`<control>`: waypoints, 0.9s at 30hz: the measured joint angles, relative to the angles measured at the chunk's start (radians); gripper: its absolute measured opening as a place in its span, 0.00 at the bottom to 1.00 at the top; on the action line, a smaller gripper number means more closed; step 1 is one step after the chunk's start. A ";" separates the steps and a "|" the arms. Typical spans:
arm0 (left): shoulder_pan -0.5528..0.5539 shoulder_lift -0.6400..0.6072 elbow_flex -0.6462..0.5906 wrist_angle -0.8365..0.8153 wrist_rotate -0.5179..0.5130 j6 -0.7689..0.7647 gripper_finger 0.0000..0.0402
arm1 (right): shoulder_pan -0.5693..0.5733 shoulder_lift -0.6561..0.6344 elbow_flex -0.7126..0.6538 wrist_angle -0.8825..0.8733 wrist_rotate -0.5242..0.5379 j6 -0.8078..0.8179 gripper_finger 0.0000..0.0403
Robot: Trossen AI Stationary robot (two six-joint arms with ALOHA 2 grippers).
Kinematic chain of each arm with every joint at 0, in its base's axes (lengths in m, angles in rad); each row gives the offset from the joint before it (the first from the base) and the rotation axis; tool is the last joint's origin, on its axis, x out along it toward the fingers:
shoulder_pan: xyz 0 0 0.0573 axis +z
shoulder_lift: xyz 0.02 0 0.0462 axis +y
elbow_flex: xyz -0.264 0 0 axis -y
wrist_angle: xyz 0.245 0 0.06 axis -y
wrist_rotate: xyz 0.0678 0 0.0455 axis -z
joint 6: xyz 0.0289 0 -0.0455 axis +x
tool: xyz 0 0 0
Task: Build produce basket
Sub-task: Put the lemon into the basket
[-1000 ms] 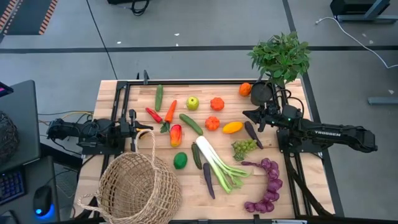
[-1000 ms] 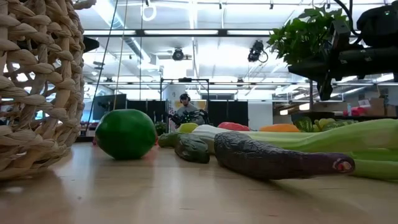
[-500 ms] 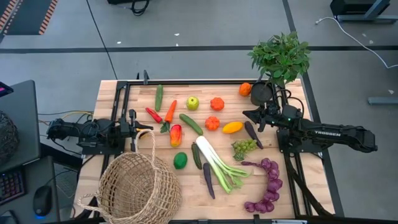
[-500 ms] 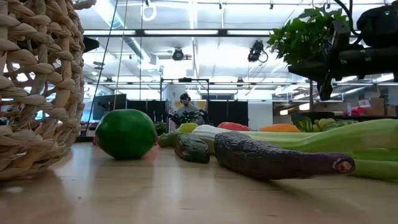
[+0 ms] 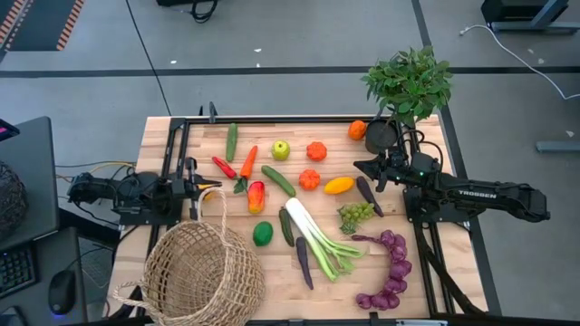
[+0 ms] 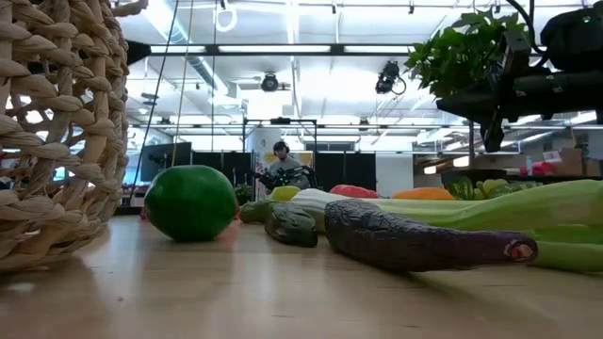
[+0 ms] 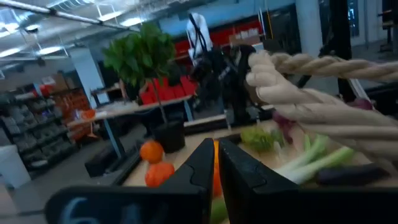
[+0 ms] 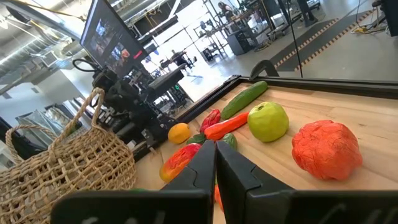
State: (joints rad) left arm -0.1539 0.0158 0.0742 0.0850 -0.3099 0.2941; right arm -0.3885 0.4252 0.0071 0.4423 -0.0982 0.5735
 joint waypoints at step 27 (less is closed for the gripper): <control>0.000 0.473 0.630 -0.077 -0.371 0.007 0.08 | 0.000 0.000 0.000 0.000 0.000 0.000 0.04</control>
State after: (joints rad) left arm -0.1535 0.4891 0.7042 0.0081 -0.6806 0.3008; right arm -0.3885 0.4252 0.0069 0.4426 -0.0982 0.5732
